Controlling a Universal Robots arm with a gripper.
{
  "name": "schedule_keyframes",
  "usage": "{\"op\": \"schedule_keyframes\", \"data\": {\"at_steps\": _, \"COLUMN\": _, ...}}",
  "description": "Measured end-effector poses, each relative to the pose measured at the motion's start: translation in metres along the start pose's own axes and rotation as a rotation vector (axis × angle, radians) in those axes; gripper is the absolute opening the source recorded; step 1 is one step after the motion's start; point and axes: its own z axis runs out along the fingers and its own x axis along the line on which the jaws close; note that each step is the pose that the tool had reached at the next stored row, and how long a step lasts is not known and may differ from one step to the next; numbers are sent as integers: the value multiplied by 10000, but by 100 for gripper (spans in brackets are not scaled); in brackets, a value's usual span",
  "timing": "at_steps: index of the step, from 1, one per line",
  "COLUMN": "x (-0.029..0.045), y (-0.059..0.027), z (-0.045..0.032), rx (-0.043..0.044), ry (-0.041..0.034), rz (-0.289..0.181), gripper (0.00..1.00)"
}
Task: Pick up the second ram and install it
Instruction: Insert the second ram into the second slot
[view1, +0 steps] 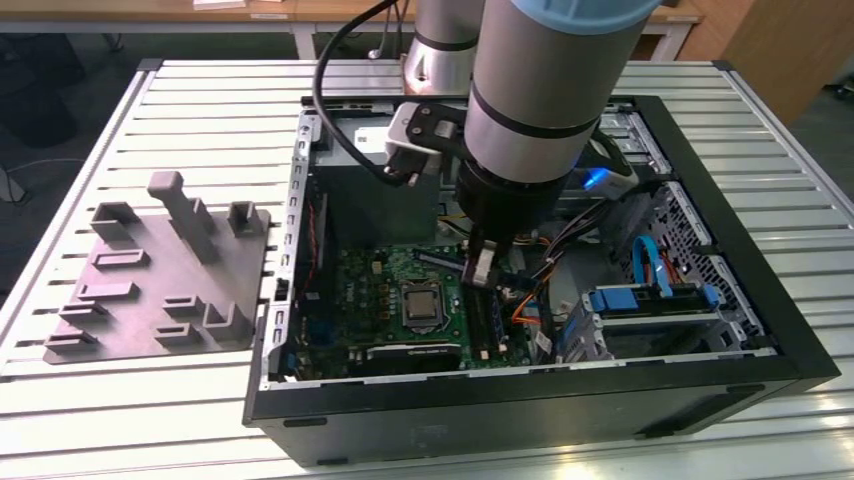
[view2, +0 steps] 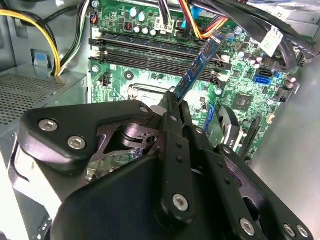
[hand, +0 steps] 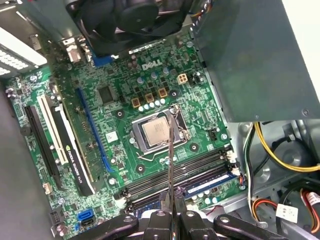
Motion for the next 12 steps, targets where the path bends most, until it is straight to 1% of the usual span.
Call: {"op": "schedule_keyframes", "data": {"at_steps": 12, "x": 0, "y": 0, "z": 0, "rx": 75, "ry": -31, "rz": 800, "gripper": 14}}
